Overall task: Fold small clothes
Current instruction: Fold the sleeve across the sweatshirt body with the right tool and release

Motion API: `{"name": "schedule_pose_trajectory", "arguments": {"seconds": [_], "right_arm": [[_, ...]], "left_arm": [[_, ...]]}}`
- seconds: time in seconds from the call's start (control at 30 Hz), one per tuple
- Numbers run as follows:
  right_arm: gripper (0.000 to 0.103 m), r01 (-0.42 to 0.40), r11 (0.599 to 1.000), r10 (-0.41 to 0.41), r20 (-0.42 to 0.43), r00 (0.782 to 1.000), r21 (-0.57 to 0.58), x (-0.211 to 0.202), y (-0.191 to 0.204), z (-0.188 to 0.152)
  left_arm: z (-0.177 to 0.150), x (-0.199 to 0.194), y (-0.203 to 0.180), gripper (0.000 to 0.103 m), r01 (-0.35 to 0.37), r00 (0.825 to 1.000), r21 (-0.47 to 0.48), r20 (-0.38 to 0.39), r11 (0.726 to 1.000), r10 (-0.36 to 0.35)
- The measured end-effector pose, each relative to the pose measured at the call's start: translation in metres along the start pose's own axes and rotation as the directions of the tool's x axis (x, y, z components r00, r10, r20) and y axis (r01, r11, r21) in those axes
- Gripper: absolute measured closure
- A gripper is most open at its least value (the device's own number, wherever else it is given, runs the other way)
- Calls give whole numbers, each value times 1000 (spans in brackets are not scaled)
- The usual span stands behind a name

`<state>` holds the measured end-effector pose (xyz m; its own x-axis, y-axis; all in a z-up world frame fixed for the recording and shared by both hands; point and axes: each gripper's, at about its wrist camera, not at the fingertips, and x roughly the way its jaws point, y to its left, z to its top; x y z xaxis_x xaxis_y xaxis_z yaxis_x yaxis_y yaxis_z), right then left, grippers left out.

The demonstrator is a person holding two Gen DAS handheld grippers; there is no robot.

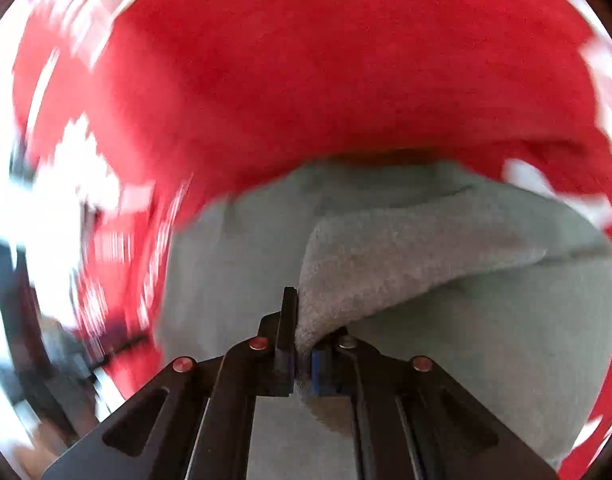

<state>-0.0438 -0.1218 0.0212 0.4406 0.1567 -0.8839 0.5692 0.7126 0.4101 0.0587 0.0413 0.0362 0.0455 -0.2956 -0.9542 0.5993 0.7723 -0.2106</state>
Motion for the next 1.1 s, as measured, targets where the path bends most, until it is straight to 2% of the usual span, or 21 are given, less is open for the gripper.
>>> {"name": "schedule_pose_trajectory", "arguments": {"seconds": [0.07, 0.1, 0.17, 0.2, 0.23, 0.27, 0.3, 0.37, 0.47, 0.5, 0.53, 0.57, 0.6, 0.67, 0.7, 0.73, 0.77, 0.83, 0.93, 1.0, 1.1], "right_arm": [[96, 53, 990, -61, -64, 996, -128, 19, 27, -12], [92, 90, 974, -113, -102, 988, -206, 33, 40, -24], [79, 134, 954, -176, -140, 974, -266, 44, 47, -37], [62, 135, 940, -185, -133, 974, -314, 44, 54, -45], [38, 132, 930, -185, -126, 975, -343, 42, 60, -46], [31, 137, 916, -197, -127, 972, -378, 41, 65, -50], [29, 140, 899, -209, -124, 970, -415, 40, 72, -54], [29, 126, 902, -190, -116, 975, -413, 34, 69, -60], [29, 75, 986, -91, -106, 990, -149, 14, 23, -51], [29, 54, 997, -59, -94, 994, -52, 8, 7, -47], [29, 25, 998, -21, -78, 997, 55, 3, -11, -45], [29, -19, 976, 30, -48, 998, 215, -2, -39, -42], [29, -46, 954, 56, -27, 998, 295, -4, -54, -41], [41, -138, 869, 128, 53, 990, 474, -6, -88, -38], [76, -157, 837, 136, 78, 988, 524, -6, -98, -38], [95, -166, 824, 142, 87, 986, 542, -7, -102, -34], [95, -185, 821, 156, 100, 983, 540, -5, -101, -27], [95, -196, 870, 168, 102, 980, 452, -7, -85, -18], [95, -199, 957, 206, -11, 978, 208, 9, -19, -9], [91, -187, 975, 199, -99, 975, 121, 28, 9, -14], [60, -140, 988, 150, -195, 969, 67, 47, 29, -33]], "left_arm": [[3, 4, 4, 1, 63, 998, -20, -24, 998, -64], [4, 7, 6, 1, 96, 995, -32, -37, 995, -97], [6, 15, 2, 1, 147, 986, -46, -68, 988, -150], [5, 19, -2, 1, 164, 983, -42, -82, 986, -167], [5, 23, -7, 1, 178, 979, -34, -94, 983, -180], [5, 29, -12, 1, 184, 977, -23, -102, 983, -186], [6, 33, -16, 1, 187, 976, -17, -108, 982, -188], [8, 36, -18, 1, 187, 976, -37, -103, 982, -190], [7, 33, -16, 1, 172, 981, -56, -83, 984, -176], [8, 32, -16, 1, 147, 985, -45, -81, 988, -150], [9, 33, -16, 1, 115, 990, -25, -81, 993, -116], [10, 34, -16, 1, 97, 992, -13, -80, 995, -98], [11, 34, -16, 1, 78, 994, -4, -79, 997, -78], [14, 32, -11, 1, 86, 994, -12, -73, 996, -87], [15, 29, -8, 1, 101, 992, -26, -68, 994, -103], [16, 27, -5, 1, 122, 990, -39, -67, 992, -124], [17, 25, 0, 1, 160, 984, -61, -69, 985, -164], [20, 20, 9, 1, 248, 965, -104, -67, 963, -255], [24, 20, 15, 1, 352, 928, -133, -76, 926, -364], [26, 26, 14, 1, 385, 911, -148, -96, 911, -401], [24, 41, 5, 1, 385, 904, -147, -140, 911, -404]]}}
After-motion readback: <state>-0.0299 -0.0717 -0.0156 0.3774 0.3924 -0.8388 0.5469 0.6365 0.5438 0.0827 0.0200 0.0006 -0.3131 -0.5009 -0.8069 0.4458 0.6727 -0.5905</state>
